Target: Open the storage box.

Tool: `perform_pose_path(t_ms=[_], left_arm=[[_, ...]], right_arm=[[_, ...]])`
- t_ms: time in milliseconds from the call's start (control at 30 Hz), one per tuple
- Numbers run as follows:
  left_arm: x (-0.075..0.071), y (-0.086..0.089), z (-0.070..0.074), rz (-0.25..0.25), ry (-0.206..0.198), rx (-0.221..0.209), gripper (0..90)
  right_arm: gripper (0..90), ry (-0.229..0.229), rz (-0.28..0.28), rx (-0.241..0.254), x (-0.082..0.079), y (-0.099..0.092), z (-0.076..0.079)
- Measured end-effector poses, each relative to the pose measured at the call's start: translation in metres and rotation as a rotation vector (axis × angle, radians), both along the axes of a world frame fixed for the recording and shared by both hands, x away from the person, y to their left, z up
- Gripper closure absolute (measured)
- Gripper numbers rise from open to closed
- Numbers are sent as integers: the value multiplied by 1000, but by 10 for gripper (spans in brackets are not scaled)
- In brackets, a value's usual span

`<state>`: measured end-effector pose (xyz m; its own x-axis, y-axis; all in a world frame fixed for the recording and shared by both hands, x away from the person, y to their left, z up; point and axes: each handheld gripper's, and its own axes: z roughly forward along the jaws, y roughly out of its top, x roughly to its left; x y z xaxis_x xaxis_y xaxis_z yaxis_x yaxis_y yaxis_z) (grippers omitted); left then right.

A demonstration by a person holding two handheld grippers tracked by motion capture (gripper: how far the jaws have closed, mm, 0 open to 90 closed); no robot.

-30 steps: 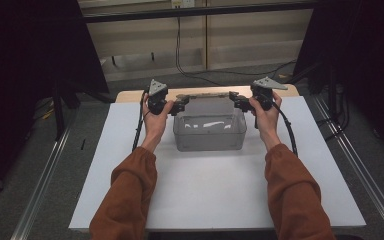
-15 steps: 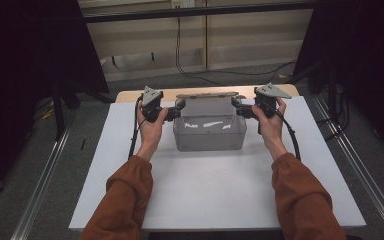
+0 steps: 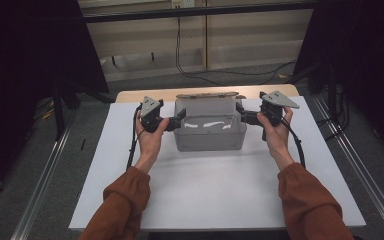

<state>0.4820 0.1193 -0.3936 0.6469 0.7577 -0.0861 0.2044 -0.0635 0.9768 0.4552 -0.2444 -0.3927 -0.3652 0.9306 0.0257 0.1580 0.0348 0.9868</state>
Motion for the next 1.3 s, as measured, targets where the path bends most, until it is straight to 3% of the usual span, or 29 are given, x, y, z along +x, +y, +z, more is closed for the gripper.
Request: perform_pose_path(t_ms=[67,133,200,300,400,467,667,733,933,1300], left_arm=[[-4,3,1,-5,-5,-16,8],[-8,7,2,-5,-5,-25,4],[-12,11,3,2,-17,-24,4],[-20,16,4,1,-22,-40,8],[-28,22,4,8,-41,-16,11],[-31,26,3,8,-34,-33,12],[-43,33,-2,4,-33,-26,14],[-49,35,-5,25,-52,-28,26],[-57,41,-8,36,-50,-29,27],[-76,54,-11,52,-40,-35,26]], right_arm=[[14,-7,-5,-3,-4,-2,1],[15,-24,-37,-37,-8,-4,1],[14,-12,-29,-7,-11,-7,0],[12,-12,-30,-14,-18,-8,-4],[3,-5,-29,-26,-26,-9,-8],[0,-10,-38,-33,-31,-9,-11],[0,-15,-59,-64,-43,-10,-13],[1,-10,-59,-61,-49,-12,-14],[0,-24,-85,-64,-67,-16,-17],[0,-35,-81,-71,-94,-23,-23]])
